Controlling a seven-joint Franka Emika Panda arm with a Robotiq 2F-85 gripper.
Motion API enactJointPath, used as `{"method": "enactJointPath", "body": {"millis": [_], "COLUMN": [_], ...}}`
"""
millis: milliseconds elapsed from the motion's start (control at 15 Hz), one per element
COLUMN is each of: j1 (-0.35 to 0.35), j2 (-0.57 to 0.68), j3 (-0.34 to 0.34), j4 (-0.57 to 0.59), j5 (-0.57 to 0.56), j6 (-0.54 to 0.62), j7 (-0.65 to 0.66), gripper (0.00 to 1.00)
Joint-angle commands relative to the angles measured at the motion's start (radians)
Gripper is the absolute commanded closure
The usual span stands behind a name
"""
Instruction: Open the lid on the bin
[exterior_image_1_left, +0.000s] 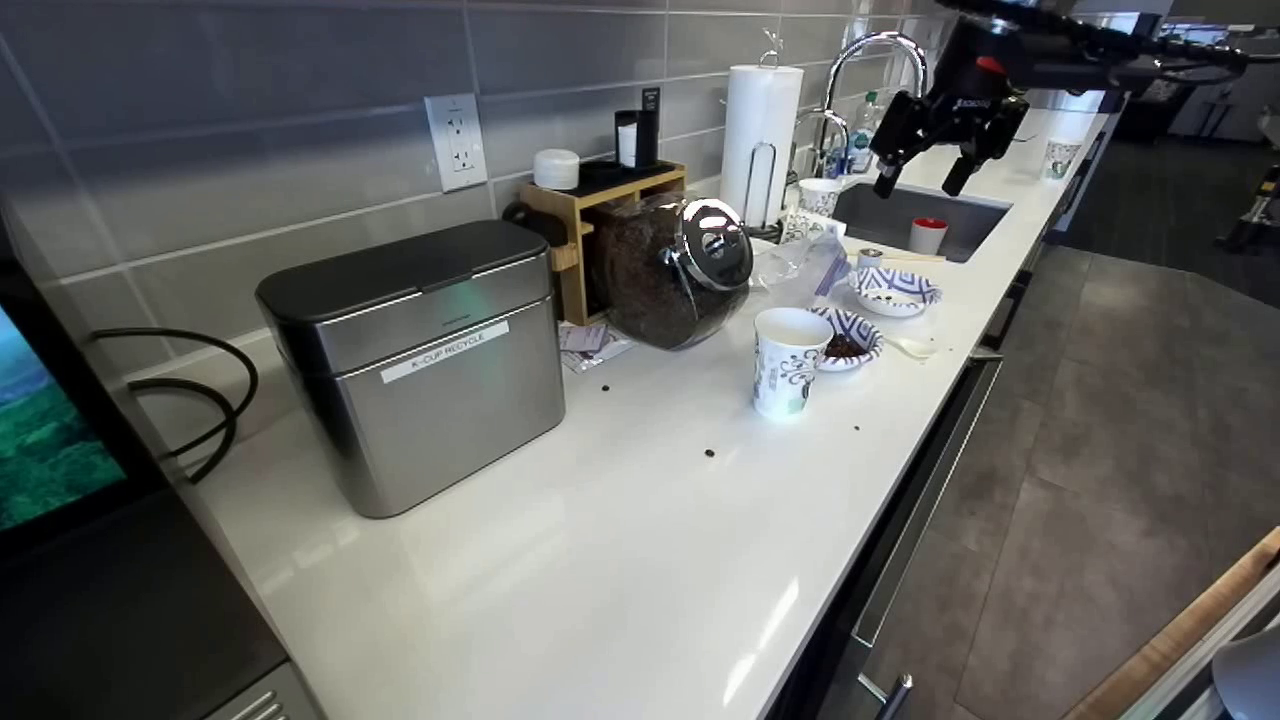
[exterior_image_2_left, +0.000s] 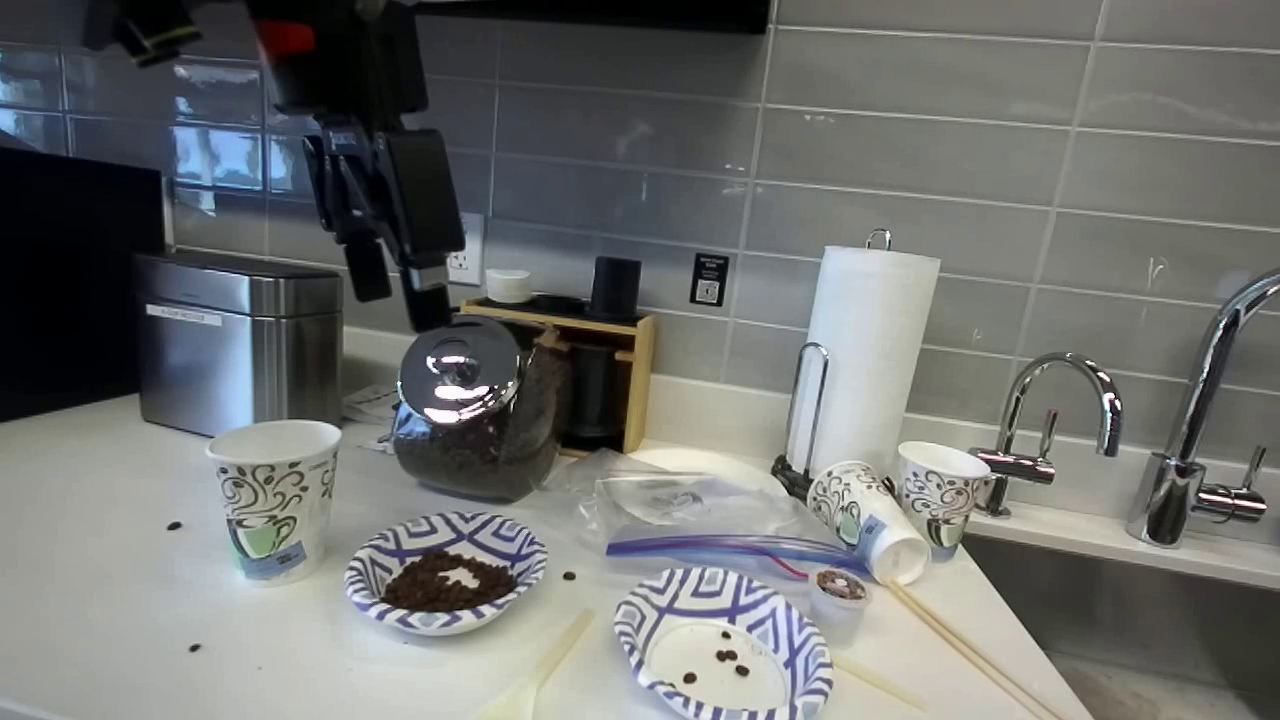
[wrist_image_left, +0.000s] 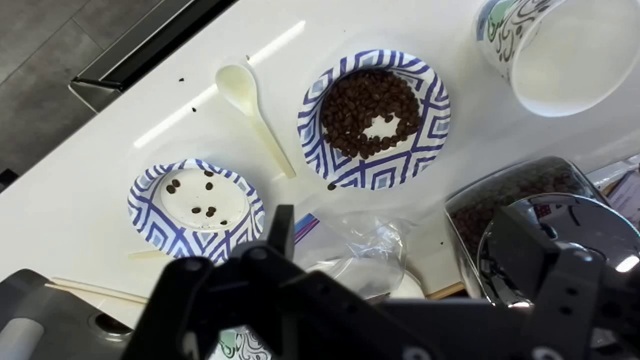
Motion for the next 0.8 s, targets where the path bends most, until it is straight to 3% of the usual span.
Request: {"method": "enactJointPath", "body": {"millis": [0,267,400,733], "j1": [0.002,0.002,0.044,0.158], "j2": [0.000,0.000,0.027,0.117], "j3": [-0.002,-0.002,0.009,0.095], "j4": [0.002,0.002,0.032,0.168], "j5": [-0.001,-0.001,-0.015,-0.012], "j6": [-0.003,-0.003,0.067,0.048], "j7": [0.000,0.000,-0.088,-0.179], "gripper": [0.00,0.00,0.00,0.00]}}
